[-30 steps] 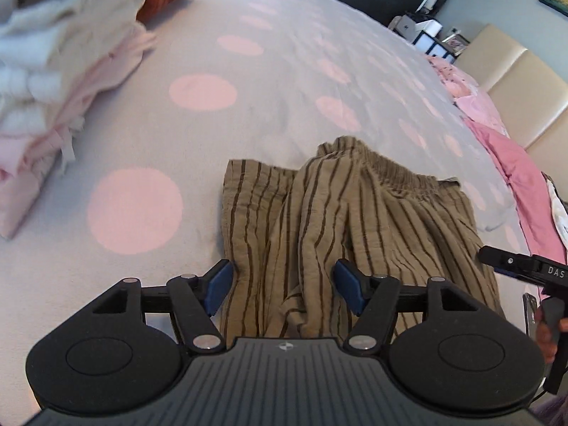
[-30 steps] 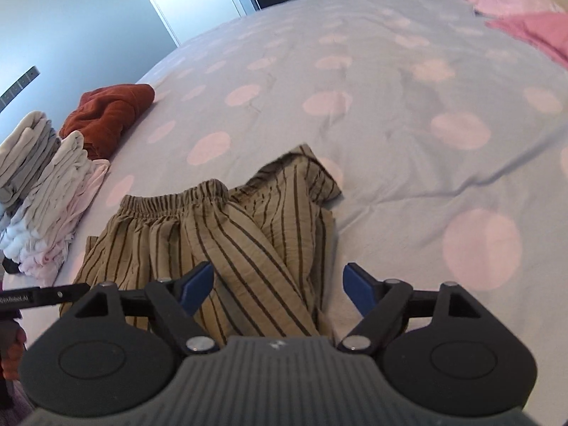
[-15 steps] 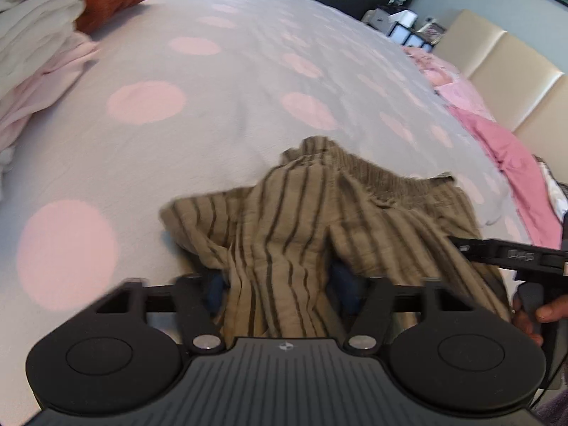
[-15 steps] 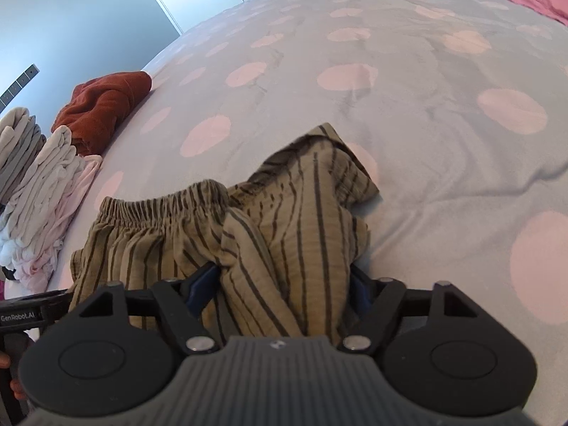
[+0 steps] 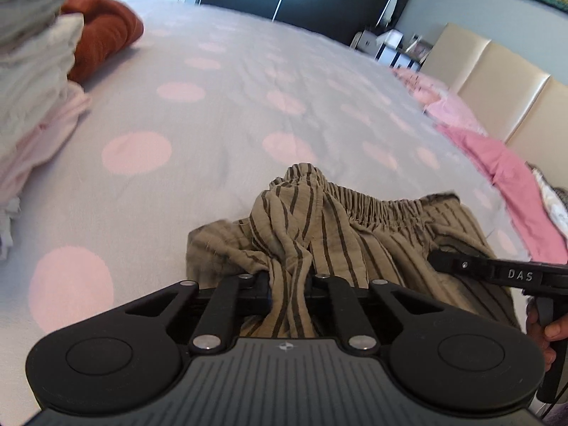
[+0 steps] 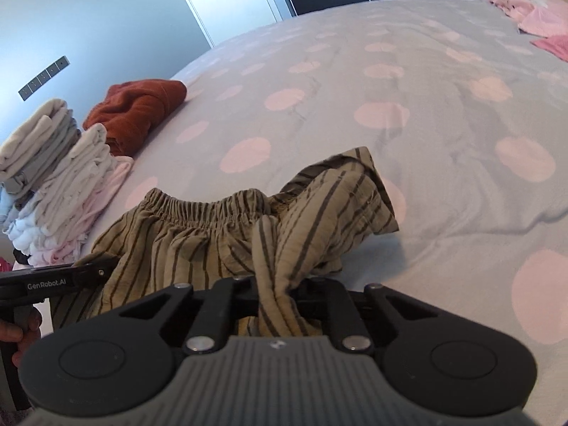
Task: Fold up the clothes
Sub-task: 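Grasp the folded trousers with both tools and lift them off the bed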
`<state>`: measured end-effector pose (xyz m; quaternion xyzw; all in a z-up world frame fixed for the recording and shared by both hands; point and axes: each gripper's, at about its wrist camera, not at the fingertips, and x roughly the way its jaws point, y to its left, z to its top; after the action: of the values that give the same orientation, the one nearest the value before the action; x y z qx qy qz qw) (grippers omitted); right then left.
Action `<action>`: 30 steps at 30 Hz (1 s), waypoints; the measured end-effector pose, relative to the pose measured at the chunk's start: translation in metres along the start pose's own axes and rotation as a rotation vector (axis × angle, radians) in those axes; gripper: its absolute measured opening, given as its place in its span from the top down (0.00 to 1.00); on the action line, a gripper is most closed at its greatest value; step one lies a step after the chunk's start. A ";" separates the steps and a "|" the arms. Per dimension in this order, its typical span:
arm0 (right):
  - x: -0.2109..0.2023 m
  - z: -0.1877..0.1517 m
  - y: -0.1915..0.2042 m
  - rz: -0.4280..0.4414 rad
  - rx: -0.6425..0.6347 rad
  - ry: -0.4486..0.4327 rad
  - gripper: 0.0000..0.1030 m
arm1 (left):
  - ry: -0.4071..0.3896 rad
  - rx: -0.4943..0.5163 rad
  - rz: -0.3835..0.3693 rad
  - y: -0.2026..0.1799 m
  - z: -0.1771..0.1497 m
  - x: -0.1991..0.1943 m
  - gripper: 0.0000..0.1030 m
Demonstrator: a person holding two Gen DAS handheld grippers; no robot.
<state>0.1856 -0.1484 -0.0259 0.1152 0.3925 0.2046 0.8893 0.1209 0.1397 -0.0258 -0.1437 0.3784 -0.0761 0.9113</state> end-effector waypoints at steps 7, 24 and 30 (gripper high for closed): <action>-0.048 0.005 0.029 0.012 -0.049 -0.106 0.88 | -0.131 0.038 -0.018 -0.015 0.010 -0.049 0.93; -0.130 0.069 0.178 0.232 -0.141 -0.241 0.88 | -0.307 0.118 0.024 0.029 0.098 -0.241 0.93; -0.104 0.130 0.264 0.389 -0.150 -0.209 0.88 | -0.331 0.118 0.151 0.085 0.149 -0.296 0.93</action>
<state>0.1471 0.0339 0.2249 0.1425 0.2523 0.3876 0.8751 0.0221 0.3240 0.2448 -0.0716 0.2279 -0.0050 0.9710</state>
